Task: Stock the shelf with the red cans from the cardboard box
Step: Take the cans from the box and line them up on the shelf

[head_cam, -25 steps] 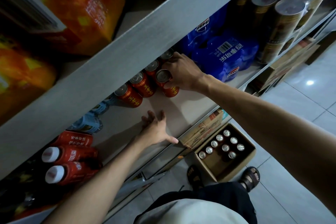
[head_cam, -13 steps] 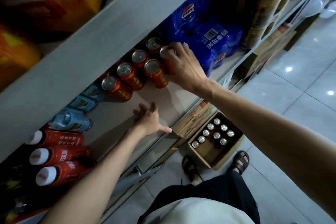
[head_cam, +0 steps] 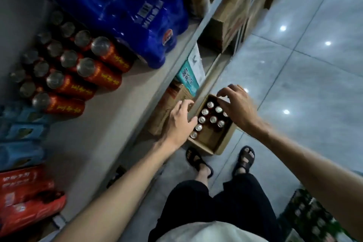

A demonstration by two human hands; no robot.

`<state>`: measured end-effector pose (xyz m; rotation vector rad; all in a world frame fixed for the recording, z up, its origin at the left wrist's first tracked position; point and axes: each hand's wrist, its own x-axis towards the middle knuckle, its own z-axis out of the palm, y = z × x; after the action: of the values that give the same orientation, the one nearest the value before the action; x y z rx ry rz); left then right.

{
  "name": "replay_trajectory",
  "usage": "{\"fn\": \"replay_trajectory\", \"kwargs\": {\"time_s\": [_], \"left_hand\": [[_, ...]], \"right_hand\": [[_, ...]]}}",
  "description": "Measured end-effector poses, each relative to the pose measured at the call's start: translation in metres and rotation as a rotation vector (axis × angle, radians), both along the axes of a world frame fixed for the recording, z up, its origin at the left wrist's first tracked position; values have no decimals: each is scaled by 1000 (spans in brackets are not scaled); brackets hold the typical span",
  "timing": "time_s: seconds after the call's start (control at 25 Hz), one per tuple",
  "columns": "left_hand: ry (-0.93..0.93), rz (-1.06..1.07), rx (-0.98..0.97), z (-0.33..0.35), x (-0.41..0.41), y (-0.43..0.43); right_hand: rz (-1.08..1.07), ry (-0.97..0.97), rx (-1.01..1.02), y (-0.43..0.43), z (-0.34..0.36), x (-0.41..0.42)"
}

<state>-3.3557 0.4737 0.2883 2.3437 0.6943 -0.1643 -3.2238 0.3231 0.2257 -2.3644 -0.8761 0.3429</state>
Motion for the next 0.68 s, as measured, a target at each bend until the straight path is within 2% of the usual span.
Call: {"fn": "replay_trajectory", "kwargs": {"time_s": [0.08,0.16,0.24,0.32,0.52,0.68], "left_hand": [[224,46,-213,-54,17,-24],[468,198,-404,-124,26,-40],[593,431,-536,-191,25,-45],[624,633,-556,-274,19,-46],[743,949,-535,-500,-27,-42],[723,1108,-557,-629,-48,-40]], "right_hand": [[-27,165,-92,-32,-39,3],[-20,283,-176,-53,-87,7],[30,350,-310,-67,-142,6],[93,369,-424,-74,-214,8],[511,58,-637,-63,-432,17],[471,25,-744,-21,-571,13]]}}
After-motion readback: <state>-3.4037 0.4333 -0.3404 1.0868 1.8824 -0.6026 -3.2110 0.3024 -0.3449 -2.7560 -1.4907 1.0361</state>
